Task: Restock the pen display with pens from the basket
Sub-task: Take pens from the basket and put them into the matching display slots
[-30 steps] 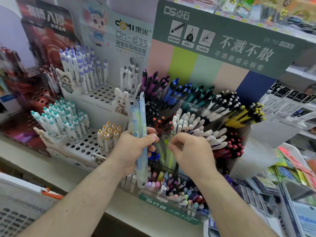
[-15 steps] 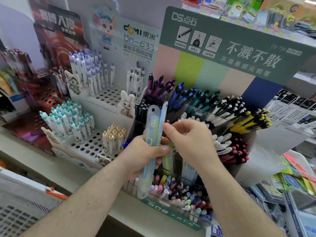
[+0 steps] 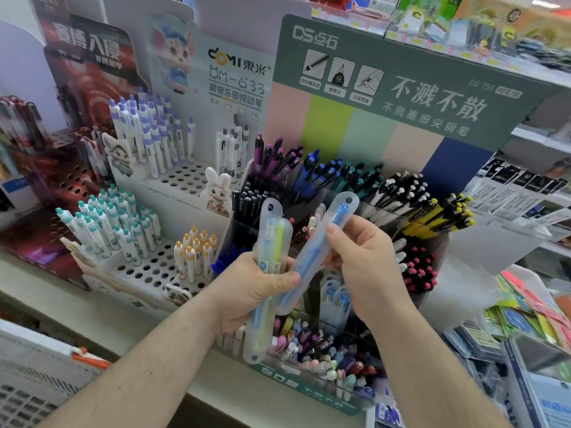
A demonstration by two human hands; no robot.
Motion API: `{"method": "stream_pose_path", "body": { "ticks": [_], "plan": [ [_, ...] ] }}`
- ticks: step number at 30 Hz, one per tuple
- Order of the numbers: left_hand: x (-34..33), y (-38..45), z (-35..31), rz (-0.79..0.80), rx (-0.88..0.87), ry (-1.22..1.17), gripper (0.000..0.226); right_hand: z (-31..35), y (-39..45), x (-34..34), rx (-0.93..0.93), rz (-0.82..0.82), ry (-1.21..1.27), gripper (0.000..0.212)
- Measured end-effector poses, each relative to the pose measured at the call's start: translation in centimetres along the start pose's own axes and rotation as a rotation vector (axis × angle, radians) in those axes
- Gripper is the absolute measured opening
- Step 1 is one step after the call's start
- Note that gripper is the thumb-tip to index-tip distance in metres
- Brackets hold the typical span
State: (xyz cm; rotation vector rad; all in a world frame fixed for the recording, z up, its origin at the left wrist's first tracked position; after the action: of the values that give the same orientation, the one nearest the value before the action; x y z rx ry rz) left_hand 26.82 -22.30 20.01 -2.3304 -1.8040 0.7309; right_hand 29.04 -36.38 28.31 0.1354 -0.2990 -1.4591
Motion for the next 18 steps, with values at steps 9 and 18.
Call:
{"method": "stream_pose_path", "body": {
  "ticks": [9,18],
  "plan": [
    [-2.9,0.6,-0.7,-0.027,-0.022,0.088,0.023,2.4,-0.4,6.3,0.115,-0.288,-0.063,0.022],
    [-3.0,1.2,-0.7,-0.175,0.01,0.169,0.008,5.8,-2.0,11.7,0.378,-0.281,-0.219,0.027]
  ]
}}
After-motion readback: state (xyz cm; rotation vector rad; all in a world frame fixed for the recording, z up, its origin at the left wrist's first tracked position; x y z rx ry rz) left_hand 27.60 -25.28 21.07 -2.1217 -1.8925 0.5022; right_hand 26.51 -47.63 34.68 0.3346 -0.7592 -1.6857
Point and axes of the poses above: each hand's wrist, its own y-axis towards the middle knuckle, its own x-axis out of the back of the hand, z = x × y, the point moved 7 cm from there along y, towards the middle knuckle, and after that the axes turned 12 degrees about x, right-handed, at the moved point
